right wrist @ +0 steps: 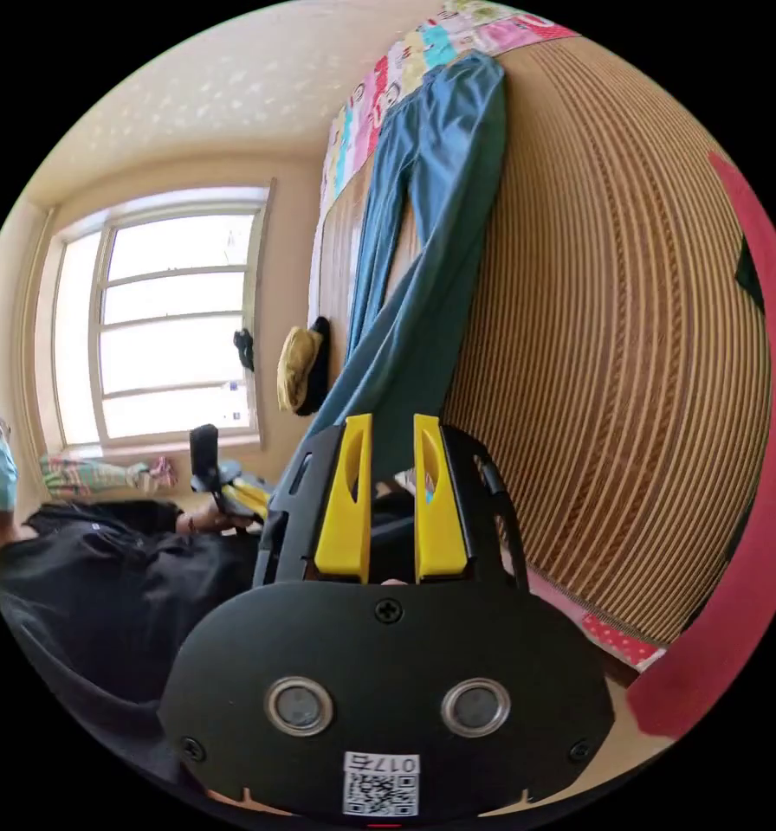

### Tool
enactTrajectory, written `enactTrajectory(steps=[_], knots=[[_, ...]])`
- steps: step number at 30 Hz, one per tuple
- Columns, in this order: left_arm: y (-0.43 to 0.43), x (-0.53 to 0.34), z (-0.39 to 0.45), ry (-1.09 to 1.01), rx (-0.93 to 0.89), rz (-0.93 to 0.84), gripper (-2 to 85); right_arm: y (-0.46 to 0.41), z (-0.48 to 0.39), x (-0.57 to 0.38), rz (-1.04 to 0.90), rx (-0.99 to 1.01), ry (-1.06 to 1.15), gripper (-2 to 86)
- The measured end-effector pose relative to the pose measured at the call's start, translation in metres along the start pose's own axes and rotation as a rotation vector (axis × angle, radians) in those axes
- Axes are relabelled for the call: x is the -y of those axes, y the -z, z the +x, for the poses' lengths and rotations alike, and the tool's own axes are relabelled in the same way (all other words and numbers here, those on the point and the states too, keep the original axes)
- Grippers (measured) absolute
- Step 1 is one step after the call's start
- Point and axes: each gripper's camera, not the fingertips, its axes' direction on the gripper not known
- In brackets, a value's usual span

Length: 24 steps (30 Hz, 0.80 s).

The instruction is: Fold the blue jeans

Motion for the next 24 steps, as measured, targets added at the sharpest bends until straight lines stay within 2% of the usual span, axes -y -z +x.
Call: enactTrajectory(steps=[4, 8, 11, 13, 15, 17, 19, 21, 24], knots=[[0.007, -0.022, -0.015, 0.063, -0.048, 0.079, 3.7, -0.009, 0.006, 0.126, 0.105, -0.034, -0.077, 12.0], [0.014, -0.035, -0.024, 0.106, -0.135, 0.150, 3.7, -0.046, -0.011, 0.245, 0.189, -0.211, -0.171, 12.8], [0.026, -0.044, -0.029, 0.132, -0.229, 0.219, 3.6, -0.078, -0.017, 0.294, 0.195, -0.266, -0.240, 9.7], [0.035, -0.051, -0.038, 0.153, -0.357, 0.279, 3.5, -0.096, -0.027, 0.313, 0.181, -0.349, -0.241, 5.8], [0.040, -0.059, -0.049, 0.174, -0.498, 0.339, 3.3, -0.103, -0.069, 0.318, 0.296, -0.639, -0.190, 2.9], [0.042, -0.070, -0.062, 0.192, -0.657, 0.402, 3.1, -0.110, -0.113, 0.318, 0.401, -0.842, -0.101, 2.2], [0.044, -0.082, -0.077, 0.200, -0.869, 0.473, 2.8, -0.127, -0.160, 0.323, 0.437, -0.885, 0.083, 1.8], [0.050, -0.093, -0.084, 0.206, -0.958, 0.532, 2.7, -0.162, -0.216, 0.340, 0.444, -0.920, 0.253, 1.7], [0.071, -0.107, -0.099, 0.226, -0.973, 0.605, 2.8, -0.225, -0.271, 0.389, 0.392, -0.843, 0.354, 2.1]])
